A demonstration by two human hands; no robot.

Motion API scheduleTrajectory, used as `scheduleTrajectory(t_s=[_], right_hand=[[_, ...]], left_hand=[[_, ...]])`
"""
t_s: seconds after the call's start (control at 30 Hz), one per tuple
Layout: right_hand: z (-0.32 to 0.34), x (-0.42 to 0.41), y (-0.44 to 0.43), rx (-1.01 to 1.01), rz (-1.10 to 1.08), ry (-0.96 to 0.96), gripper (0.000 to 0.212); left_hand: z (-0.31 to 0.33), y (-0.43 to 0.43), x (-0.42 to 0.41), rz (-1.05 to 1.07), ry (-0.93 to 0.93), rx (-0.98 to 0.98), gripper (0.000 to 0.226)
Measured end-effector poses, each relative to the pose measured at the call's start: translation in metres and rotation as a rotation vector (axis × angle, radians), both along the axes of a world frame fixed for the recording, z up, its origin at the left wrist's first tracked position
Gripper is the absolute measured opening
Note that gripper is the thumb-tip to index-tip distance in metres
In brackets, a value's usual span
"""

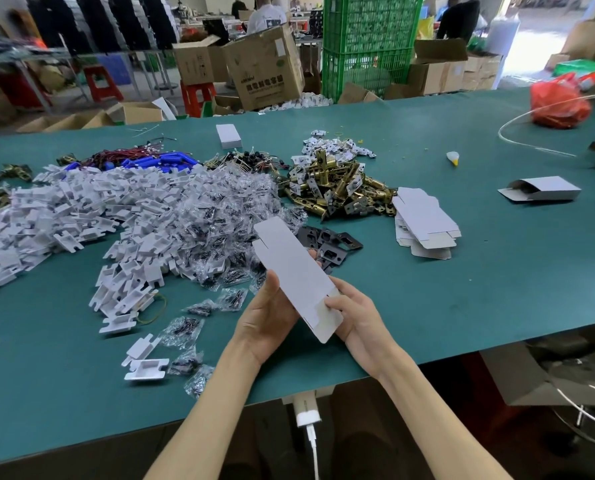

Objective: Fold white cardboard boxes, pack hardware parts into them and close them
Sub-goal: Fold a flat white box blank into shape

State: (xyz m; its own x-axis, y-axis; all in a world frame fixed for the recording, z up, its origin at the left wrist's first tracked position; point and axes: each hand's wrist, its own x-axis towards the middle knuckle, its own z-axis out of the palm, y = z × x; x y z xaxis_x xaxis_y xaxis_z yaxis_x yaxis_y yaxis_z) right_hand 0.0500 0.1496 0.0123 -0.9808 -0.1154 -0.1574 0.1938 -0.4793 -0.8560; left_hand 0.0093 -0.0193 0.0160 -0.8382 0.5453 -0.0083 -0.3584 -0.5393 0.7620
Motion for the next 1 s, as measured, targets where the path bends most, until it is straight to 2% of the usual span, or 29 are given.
scheduleTrajectory(t_s=[0.23,0.47,0.63,0.73,0.83,1.0], right_hand=[[-0.0002,0.0,0.0013,0.039,0.045,0.027,0.05],[0.0007,0.0004,0.0004,0.0,0.017,0.024,0.05],[0.0002,0.0002,-0.0009,-0.038,0.005,0.015,0.042],[0.0003,0.0004,-0.0019,-0.009,-0.008,0.018,0.048],[0.0011,0.0009,-0.0037,0.029,-0.024,0.025,0.055],[-0.0016,0.0014,-0.0078,0.115,-0.061,0.044,0.053]], left_hand=[[-0.0026,0.0007,0.0018,0.054,-0.017,-0.013,0.108],[-0.0038,0.0023,0.0051,0.099,-0.014,-0.078,0.104],[-0.004,0.0038,0.0046,0.151,-0.04,-0.039,0.124],[-0.0046,0.0047,0.0034,0.167,-0.056,-0.032,0.133],[-0.0044,0.0057,0.0022,0.174,-0.074,-0.018,0.136],[-0.0013,0.0097,0.0024,0.221,-0.116,-0.007,0.139]])
